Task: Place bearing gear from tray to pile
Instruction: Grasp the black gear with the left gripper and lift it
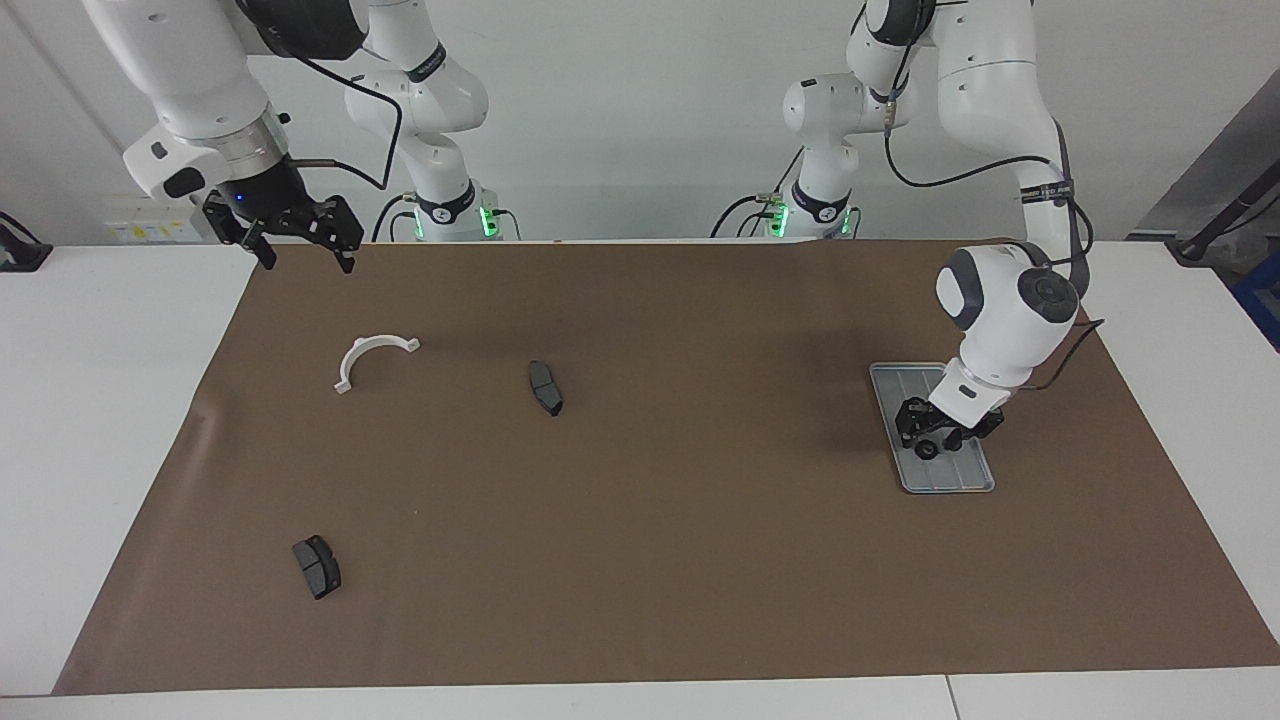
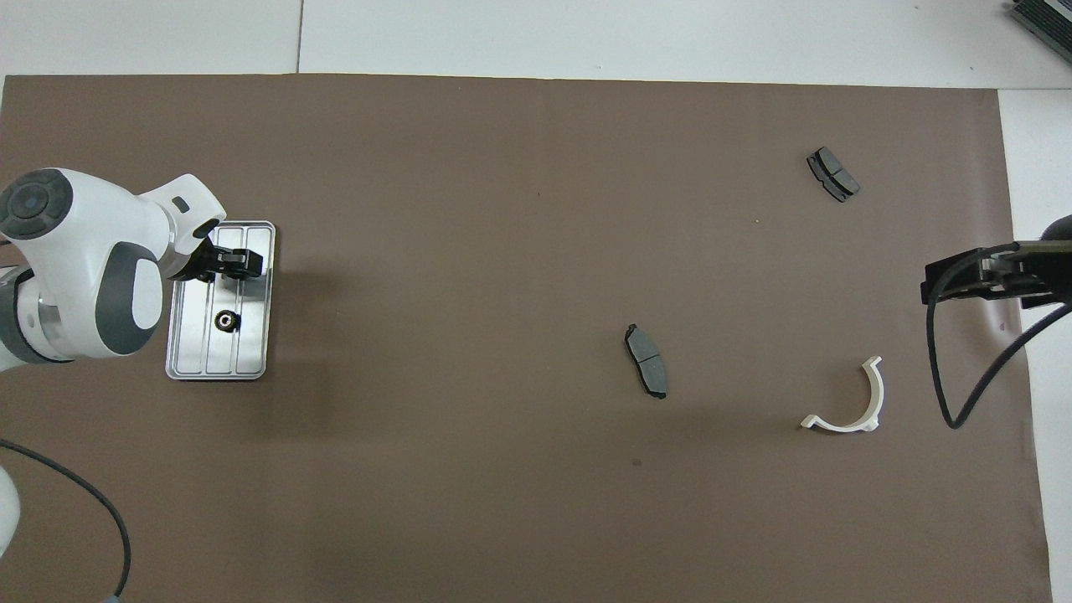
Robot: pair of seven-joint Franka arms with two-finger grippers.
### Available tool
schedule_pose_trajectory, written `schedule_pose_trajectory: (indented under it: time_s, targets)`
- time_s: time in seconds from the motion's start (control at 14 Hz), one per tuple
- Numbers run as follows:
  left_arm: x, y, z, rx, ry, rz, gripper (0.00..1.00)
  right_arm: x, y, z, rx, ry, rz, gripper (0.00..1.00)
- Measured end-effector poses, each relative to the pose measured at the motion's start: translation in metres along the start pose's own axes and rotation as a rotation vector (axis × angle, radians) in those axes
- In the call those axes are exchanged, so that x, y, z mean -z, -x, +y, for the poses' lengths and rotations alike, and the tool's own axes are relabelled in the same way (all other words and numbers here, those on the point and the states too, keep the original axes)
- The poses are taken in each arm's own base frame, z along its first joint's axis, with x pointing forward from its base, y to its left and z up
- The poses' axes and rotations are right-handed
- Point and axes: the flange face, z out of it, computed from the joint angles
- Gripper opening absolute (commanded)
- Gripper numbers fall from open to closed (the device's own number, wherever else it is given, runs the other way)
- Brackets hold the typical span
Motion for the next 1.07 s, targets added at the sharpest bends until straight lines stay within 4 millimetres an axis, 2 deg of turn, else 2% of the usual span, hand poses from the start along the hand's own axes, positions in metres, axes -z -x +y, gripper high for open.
schedule_pose_trajectory:
  time_s: [0.21, 0.71, 1.07]
  targets:
    - [-0.0012, 0.0, -0.0012, 0.003, 0.0, 0.0, 0.58, 0.0, 0.0, 0.0, 0.0, 0.0, 0.0, 1.0]
    - [-0.0077, -0.0002, -0.0015, 0.007, 0.0, -0.002, 0.49, 0.0, 0.0, 0.0, 0.0, 0.0, 0.0, 1.0]
    - [-0.0079, -0.0003, -0.0022, 0.014, 0.0, -0.002, 0.24, 0.0, 0.0, 0.0, 0.0, 0.0, 0.0, 1.0]
